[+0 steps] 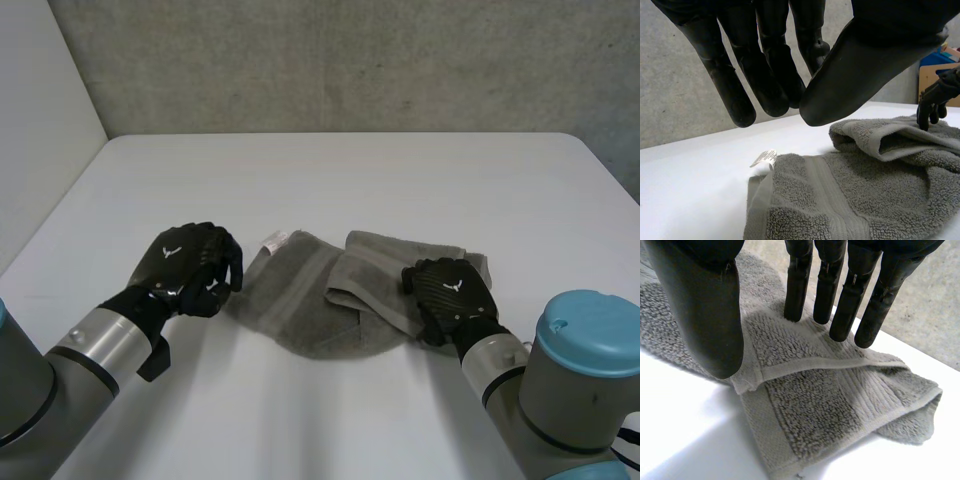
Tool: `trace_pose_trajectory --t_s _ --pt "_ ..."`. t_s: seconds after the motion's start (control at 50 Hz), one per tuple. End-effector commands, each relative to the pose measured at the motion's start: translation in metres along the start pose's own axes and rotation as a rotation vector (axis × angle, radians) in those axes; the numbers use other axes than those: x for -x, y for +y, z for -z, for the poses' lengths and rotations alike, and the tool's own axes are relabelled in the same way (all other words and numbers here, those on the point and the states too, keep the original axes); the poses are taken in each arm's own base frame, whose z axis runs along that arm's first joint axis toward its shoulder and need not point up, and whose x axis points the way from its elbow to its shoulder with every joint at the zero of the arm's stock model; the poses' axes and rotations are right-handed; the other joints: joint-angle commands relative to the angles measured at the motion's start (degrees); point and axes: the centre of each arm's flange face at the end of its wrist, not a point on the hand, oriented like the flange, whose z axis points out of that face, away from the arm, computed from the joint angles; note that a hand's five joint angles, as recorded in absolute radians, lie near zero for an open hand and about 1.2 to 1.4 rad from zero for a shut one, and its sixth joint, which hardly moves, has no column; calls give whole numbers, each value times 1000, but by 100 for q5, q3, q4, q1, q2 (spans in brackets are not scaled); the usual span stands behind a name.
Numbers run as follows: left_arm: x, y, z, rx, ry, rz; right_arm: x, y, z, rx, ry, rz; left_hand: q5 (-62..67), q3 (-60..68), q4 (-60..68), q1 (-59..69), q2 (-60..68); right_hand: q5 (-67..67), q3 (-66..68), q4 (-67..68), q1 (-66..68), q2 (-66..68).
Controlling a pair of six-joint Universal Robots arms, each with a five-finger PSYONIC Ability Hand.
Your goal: Fold the towel.
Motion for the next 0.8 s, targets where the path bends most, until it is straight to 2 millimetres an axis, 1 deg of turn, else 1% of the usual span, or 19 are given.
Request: trace_pose_trajectory --t_s 0.02,0.1,0.28,0.32,0.36,0.42,0.48,0.8 --pt "-1 2 1 6 4 -1 8 -1 2 -23 -4 -11 151 257 253 216 261 -262 -389 -386 -494 -470" --pt "-1 2 1 6 5 -1 11 -1 1 -35 -1 -17 134 240 237 199 244 -364 -491 -488 -596 -572" --pt "-1 2 1 4 2 -1 15 5 -10 -64 -1 -7 -34 72 69 32 77 -145 -272 -269 -378 -353" --pt "0 2 1 4 1 -1 15 6 -12 -63 1 -7 -236 -130 -133 -171 -126 -112 -238 -235 -344 -319" --pt "0 2 1 4 1 -1 16 7 -13 -60 -1 -7 -654 -548 -552 -589 -544 223 96 99 -10 15" --pt "0 2 1 4 1 -1 16 7 -13 -61 -1 -5 -875 -769 -773 -810 -765 393 266 269 161 185" --pt "-1 2 1 6 2 -1 15 6 -14 -64 1 -6 -1697 -1591 -1594 -1632 -1586 729 602 605 496 521" --pt "0 2 1 4 1 -1 11 3 -21 -103 19 0 -1733 -1627 -1631 -1668 -1623 780 653 656 547 572"
